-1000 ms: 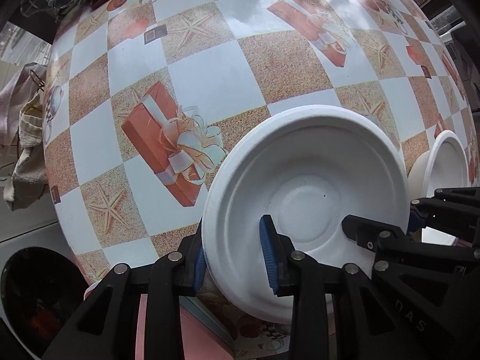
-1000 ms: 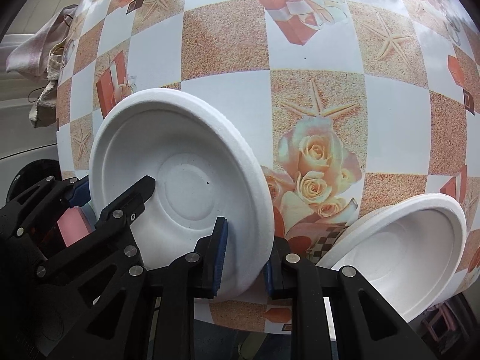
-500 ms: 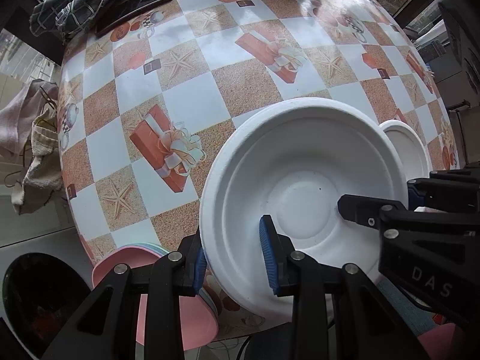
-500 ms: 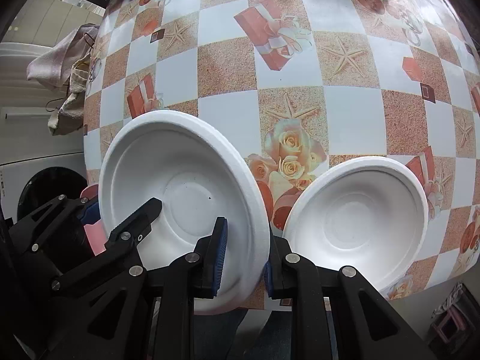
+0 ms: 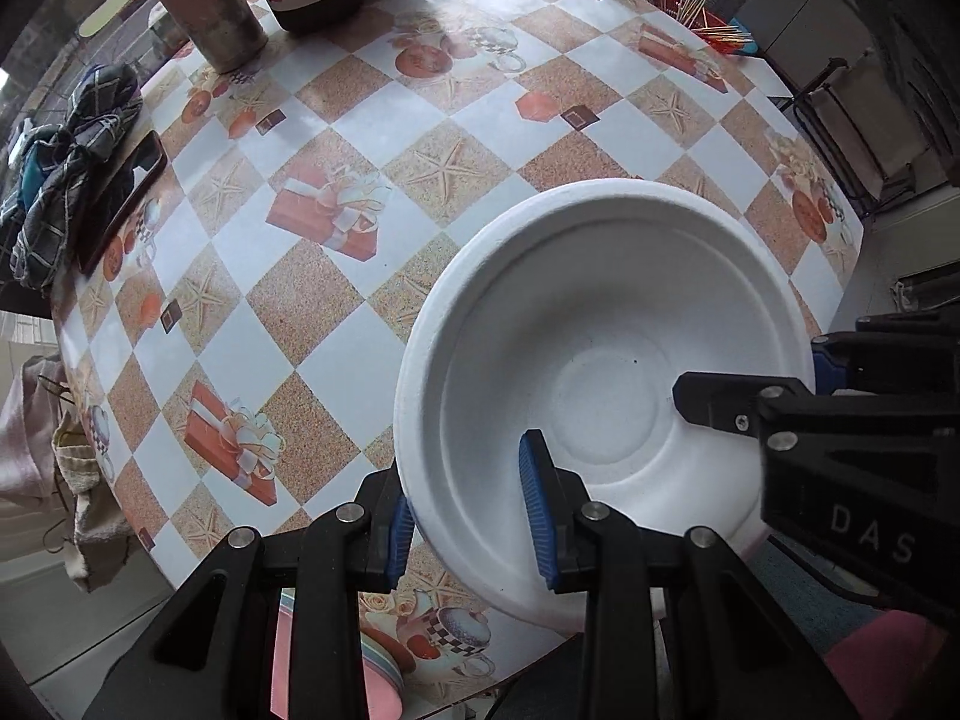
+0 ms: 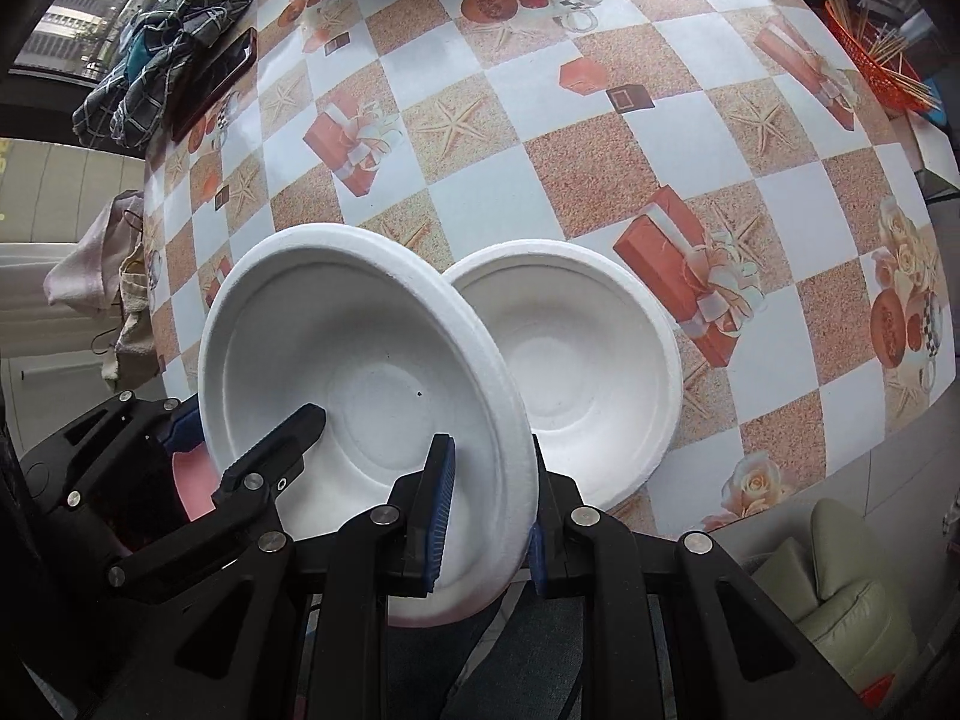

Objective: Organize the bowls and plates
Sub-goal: 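Lift the second bowl with both grippers and carry it toward the first bowl, then lower the second bowl into the first bowl and open both grippers, then move both grippers to the rim of the nested white bowls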

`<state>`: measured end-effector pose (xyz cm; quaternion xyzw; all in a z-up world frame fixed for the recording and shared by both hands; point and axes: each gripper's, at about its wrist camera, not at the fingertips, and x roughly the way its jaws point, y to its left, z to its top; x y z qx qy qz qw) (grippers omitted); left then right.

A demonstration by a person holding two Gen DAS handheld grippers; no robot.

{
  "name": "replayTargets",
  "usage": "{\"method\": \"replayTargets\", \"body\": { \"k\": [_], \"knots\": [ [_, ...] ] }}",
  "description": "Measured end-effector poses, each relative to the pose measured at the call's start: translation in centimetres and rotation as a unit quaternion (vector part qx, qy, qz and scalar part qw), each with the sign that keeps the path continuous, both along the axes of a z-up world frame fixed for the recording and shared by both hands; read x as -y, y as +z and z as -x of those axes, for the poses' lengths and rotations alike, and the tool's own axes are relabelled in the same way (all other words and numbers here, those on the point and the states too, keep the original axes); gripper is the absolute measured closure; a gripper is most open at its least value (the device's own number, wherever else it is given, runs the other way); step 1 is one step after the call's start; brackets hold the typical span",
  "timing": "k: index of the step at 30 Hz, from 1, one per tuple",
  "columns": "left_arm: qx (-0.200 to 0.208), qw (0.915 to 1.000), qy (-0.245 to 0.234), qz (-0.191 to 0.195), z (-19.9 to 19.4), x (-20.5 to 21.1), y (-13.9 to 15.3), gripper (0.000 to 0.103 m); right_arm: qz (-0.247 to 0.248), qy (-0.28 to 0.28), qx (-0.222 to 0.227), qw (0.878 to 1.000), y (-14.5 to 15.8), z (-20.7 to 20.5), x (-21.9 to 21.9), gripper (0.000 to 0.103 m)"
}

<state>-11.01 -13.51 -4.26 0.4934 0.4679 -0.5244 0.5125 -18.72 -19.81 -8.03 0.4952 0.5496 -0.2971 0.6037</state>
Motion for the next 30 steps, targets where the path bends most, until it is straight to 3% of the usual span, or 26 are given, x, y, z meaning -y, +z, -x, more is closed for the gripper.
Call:
{"method": "replayTargets", "body": {
  "k": [11, 16, 18, 19, 24, 27, 30],
  "knots": [
    [0.001, 0.9973, -0.07, -0.02, 4.0, 2.9, -1.8, 0.067, -0.008, -0.077, -0.019, 0.997, -1.2, 5.2, 1.1, 0.079],
    [0.027, 0.996, -0.082, -0.026, 4.4, 3.3, -2.5, 0.041, -0.025, -0.085, -0.015, 0.996, -2.3, 6.1, 1.4, 0.077],
    [0.021, 0.9959, -0.086, -0.015, 4.2, 3.2, -1.9, 0.037, -0.024, -0.1, -0.013, 0.995, -2.1, 7.0, 1.7, 0.034],
    [0.014, 0.9957, -0.091, -0.007, 4.1, 3.2, -1.5, 0.034, -0.019, -0.111, -0.006, 0.994, -1.8, 7.8, 1.9, 0.001],
    [-0.041, 0.9925, -0.115, 0.01, 4.0, 2.5, 0.8, 0.024, -0.006, -0.188, 0.007, 0.982, 0.2, 13.1, 2.3, 0.0],
    [-0.074, 0.9887, -0.129, -0.021, 4.7, 1.9, 1.3, 0.023, 0.002, -0.243, 0.026, 0.97, 1.1, 16.9, 1.5, 0.0],
    [-0.073, 0.9852, -0.137, -0.072, 6.0, 1.7, 0.7, 0.021, 0.01, -0.286, 0.029, 0.958, 1.4, 20.0, 0.1, 0.0]
  ]
}}
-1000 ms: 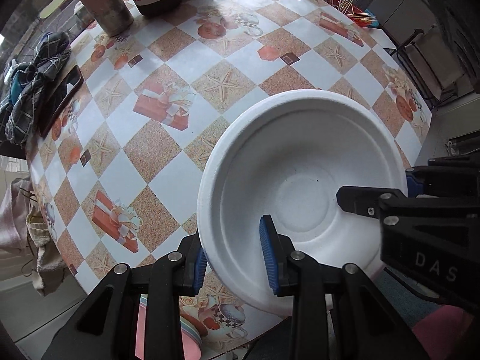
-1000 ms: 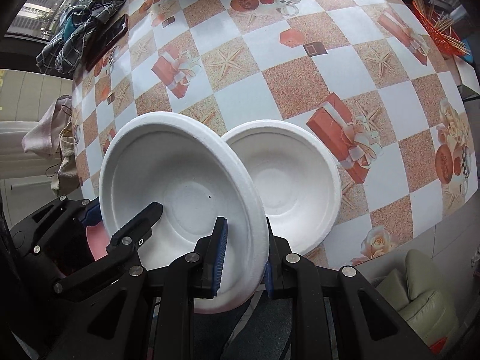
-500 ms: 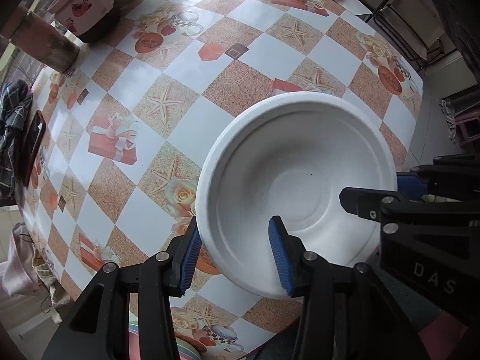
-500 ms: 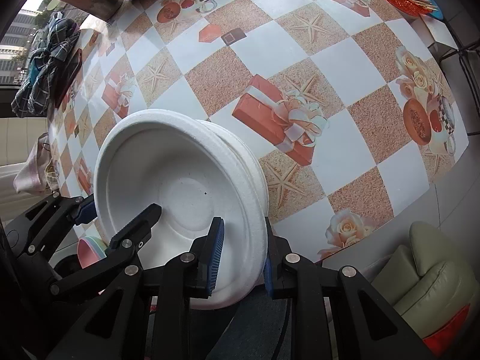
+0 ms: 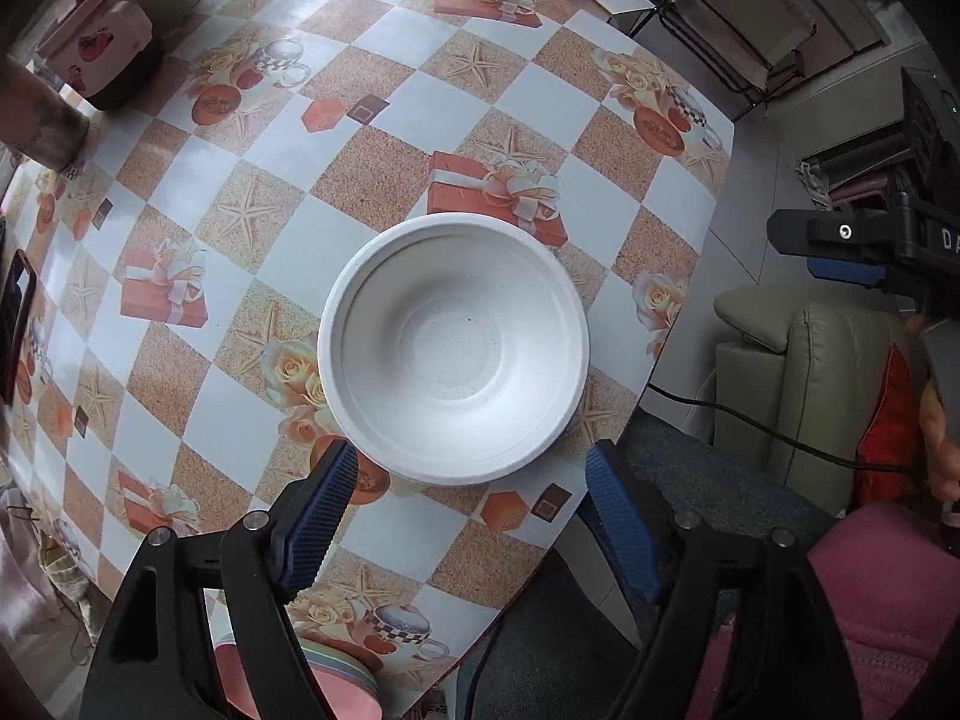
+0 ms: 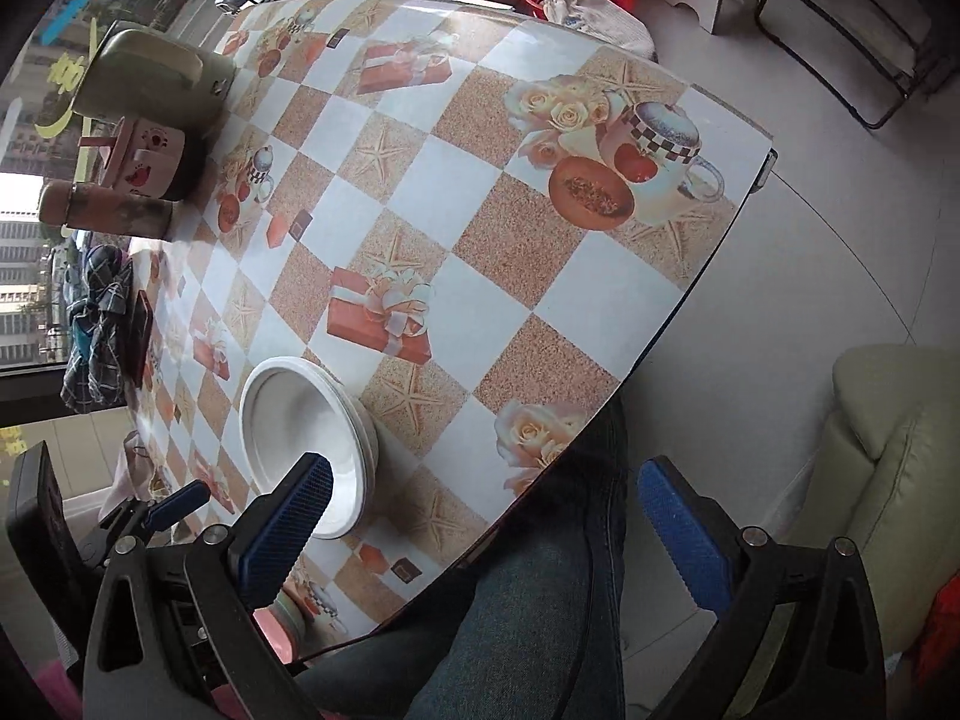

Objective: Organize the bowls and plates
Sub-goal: 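Move both grippers to the rim of the nested white bowls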

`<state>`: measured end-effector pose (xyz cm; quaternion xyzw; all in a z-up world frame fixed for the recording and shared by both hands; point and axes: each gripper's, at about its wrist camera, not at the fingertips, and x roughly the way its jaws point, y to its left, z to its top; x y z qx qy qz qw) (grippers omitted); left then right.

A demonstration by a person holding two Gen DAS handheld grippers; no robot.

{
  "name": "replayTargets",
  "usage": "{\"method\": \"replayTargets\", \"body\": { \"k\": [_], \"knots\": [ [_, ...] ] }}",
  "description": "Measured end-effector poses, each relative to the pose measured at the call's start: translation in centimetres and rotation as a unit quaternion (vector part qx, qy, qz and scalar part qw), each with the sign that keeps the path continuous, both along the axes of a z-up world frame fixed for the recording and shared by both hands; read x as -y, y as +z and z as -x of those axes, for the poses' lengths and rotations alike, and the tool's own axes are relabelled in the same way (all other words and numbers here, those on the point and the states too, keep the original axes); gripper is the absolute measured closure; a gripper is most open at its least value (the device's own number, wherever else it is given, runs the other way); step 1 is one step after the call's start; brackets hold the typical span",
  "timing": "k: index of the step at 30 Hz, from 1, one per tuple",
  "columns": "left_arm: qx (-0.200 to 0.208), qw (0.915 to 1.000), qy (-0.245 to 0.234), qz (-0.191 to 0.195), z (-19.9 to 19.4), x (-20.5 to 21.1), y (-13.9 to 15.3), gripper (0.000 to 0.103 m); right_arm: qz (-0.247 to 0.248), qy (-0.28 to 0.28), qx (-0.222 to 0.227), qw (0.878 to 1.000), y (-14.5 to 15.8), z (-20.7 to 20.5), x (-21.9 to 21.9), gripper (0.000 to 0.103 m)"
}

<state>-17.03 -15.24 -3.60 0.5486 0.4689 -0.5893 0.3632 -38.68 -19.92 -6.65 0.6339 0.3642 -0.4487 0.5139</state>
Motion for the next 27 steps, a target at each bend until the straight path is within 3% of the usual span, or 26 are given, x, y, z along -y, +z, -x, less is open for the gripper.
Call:
{"method": "replayTargets", "body": {
  "k": [6, 16, 27],
  "knots": [
    [0.006, 1.0, 0.005, 0.003, 1.3, 0.2, 0.1, 0.014, -0.012, -0.037, -0.013, 0.999, -0.5, 2.7, -1.8, 0.0],
    [0.021, 0.9994, 0.025, 0.007, 0.8, 0.5, 0.3, 0.011, 0.0, 0.047, -0.025, 0.999, -0.1, 0.0, -1.8, 0.0],
    [0.036, 0.9991, 0.02, 0.006, 0.7, 0.2, 0.1, 0.011, -0.018, 0.032, -0.021, 0.999, -0.7, 0.6, -2.4, 0.0]
  ]
}}
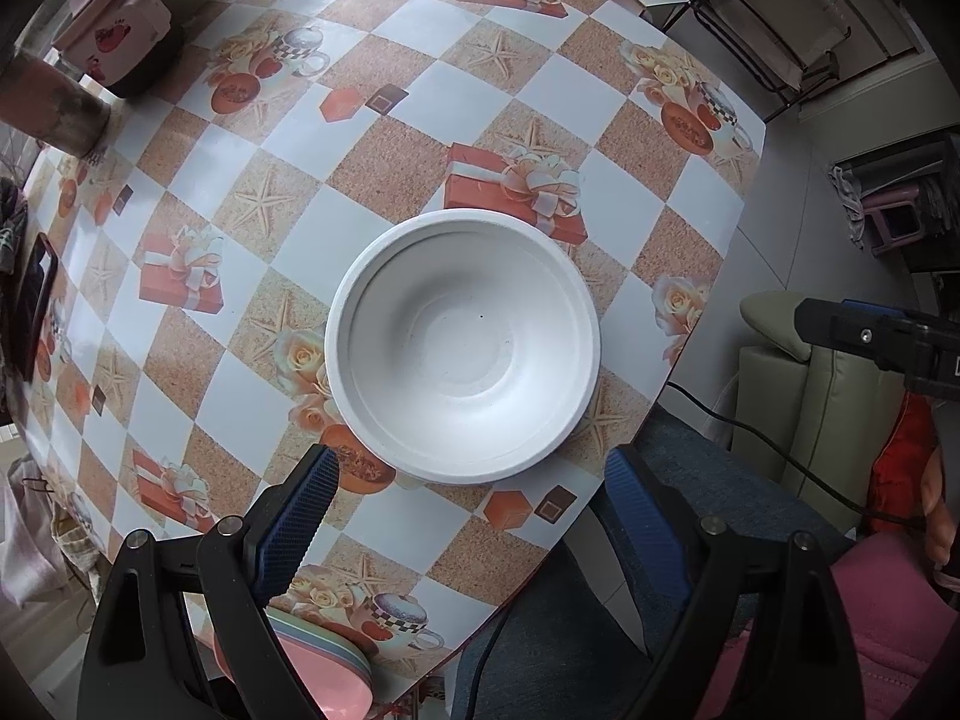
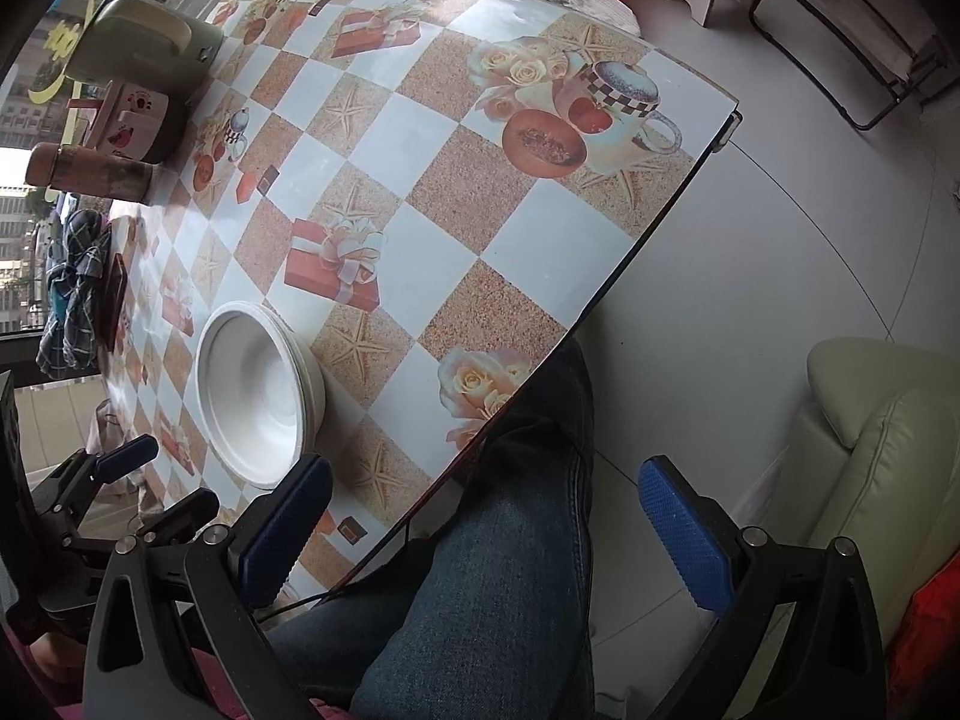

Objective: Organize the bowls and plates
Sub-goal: 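Move both grippers to the rim of the nested white bowls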

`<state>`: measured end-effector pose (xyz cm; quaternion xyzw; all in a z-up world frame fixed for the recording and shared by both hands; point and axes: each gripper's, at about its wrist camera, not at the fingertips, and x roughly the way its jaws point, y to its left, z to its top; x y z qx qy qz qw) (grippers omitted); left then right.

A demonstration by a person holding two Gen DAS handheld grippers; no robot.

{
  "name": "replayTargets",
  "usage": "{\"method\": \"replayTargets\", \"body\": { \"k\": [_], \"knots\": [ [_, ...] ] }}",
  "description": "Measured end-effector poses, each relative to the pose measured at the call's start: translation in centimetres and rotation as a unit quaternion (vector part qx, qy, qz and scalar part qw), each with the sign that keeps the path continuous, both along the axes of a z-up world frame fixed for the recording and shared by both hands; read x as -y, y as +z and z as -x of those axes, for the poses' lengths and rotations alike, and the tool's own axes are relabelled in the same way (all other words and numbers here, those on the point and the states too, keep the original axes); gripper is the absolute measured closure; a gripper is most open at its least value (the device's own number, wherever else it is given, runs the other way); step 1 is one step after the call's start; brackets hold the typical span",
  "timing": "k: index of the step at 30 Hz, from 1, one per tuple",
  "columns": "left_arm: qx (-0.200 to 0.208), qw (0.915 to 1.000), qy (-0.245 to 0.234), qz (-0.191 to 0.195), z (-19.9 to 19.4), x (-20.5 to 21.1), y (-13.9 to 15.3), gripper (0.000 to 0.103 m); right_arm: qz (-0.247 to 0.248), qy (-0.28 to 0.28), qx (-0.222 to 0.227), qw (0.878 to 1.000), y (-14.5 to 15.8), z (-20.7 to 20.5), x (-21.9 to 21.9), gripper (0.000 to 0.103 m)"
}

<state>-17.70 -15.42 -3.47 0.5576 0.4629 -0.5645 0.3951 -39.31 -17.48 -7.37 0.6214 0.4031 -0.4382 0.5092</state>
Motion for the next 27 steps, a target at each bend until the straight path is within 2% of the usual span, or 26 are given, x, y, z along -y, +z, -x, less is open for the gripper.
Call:
{"method": "replayTargets", "body": {
  "k": [15, 27],
  "knots": [
    [-0.008, 1.0, -0.001, 0.0, -0.2, 0.0, -0.1, 0.011, -0.018, 0.013, -0.009, 1.0, -0.6, -0.9, 0.1, 0.0],
    [-0.013, 0.9997, 0.019, -0.007, -1.1, -0.1, -0.6, 0.011, -0.032, 0.036, -0.016, 0.999, -1.3, -1.8, 0.3, 0.0]
  ]
}}
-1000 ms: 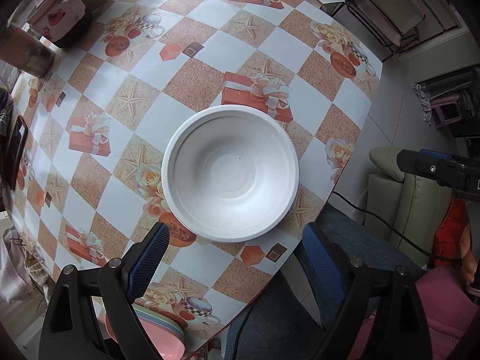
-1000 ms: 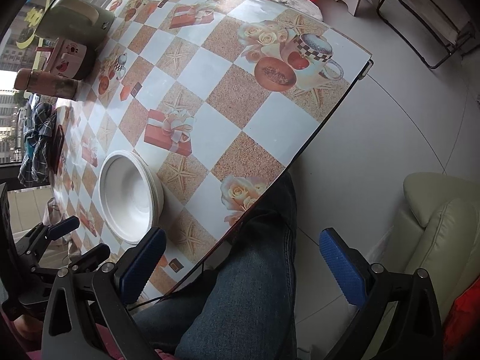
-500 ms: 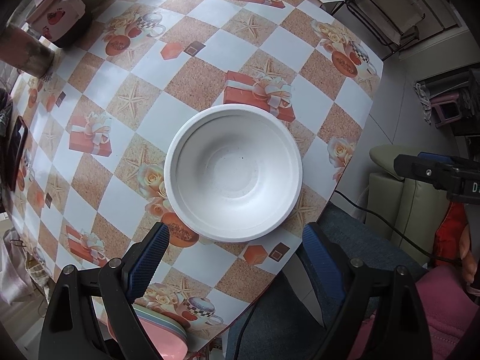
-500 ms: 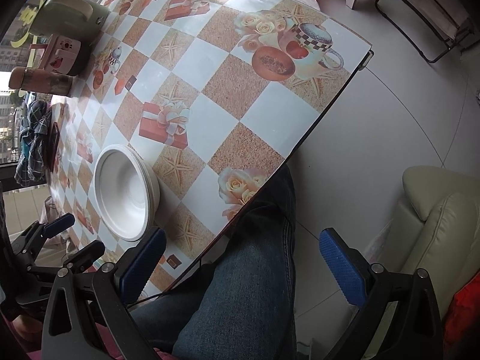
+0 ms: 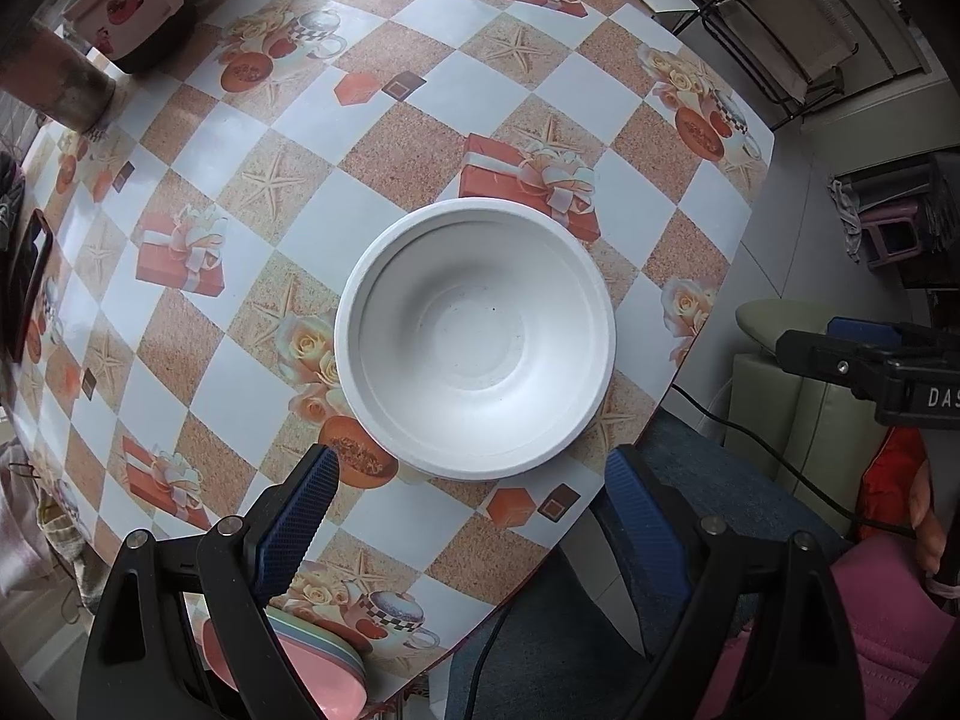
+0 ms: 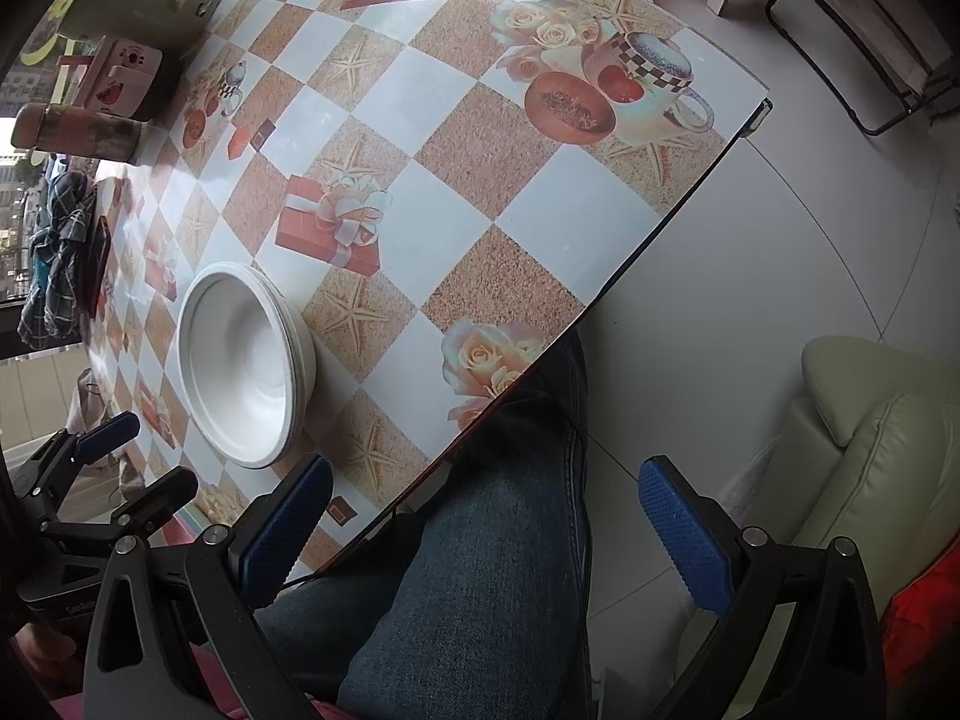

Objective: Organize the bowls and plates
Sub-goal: 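Move both grippers to the rim of the nested white bowls, then close both grippers on the nested bowls' rim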

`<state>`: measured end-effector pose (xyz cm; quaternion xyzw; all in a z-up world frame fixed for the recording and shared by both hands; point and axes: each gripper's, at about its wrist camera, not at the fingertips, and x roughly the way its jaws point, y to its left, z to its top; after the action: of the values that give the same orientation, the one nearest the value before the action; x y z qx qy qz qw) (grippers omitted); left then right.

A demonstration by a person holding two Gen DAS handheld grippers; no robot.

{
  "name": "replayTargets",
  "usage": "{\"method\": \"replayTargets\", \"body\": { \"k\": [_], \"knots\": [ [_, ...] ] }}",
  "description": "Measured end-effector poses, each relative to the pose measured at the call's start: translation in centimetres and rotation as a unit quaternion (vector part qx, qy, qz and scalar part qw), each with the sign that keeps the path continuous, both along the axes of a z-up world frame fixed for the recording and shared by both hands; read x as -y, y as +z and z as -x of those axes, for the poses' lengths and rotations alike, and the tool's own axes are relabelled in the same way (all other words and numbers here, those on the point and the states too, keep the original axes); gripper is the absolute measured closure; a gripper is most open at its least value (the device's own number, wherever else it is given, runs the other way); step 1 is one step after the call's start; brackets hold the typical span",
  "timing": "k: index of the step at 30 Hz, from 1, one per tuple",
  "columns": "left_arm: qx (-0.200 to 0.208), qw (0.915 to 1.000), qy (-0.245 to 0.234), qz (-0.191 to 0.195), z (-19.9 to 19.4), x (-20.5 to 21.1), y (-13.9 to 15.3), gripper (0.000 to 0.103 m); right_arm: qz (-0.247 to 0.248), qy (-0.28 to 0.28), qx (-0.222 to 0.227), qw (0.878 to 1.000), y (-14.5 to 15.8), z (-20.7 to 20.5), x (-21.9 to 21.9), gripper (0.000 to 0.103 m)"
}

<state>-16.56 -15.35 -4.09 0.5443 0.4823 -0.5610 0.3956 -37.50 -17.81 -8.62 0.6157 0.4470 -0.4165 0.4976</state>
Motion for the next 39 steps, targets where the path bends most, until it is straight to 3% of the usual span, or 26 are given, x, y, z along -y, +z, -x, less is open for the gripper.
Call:
{"method": "replayTargets", "body": {
  "k": [10, 22, 39],
  "knots": [
    [-0.006, 0.9995, 0.03, 0.0, -1.7, -0.3, -0.4, 0.011, -0.018, 0.012, -0.004, 1.0, -1.0, -1.0, -0.2, 0.0],
    [-0.006, 0.9963, 0.08, 0.028, -4.0, -1.2, -0.9, 0.011, -0.046, 0.098, -0.015, 0.994, -2.8, -5.5, 0.1, 0.0],
    [0.032, 0.984, 0.171, 0.039, -5.0, -0.3, -5.3, 0.011, 0.001, 0.184, -0.068, 0.981, -4.5, -11.5, 5.6, 0.0]
  ]
}}
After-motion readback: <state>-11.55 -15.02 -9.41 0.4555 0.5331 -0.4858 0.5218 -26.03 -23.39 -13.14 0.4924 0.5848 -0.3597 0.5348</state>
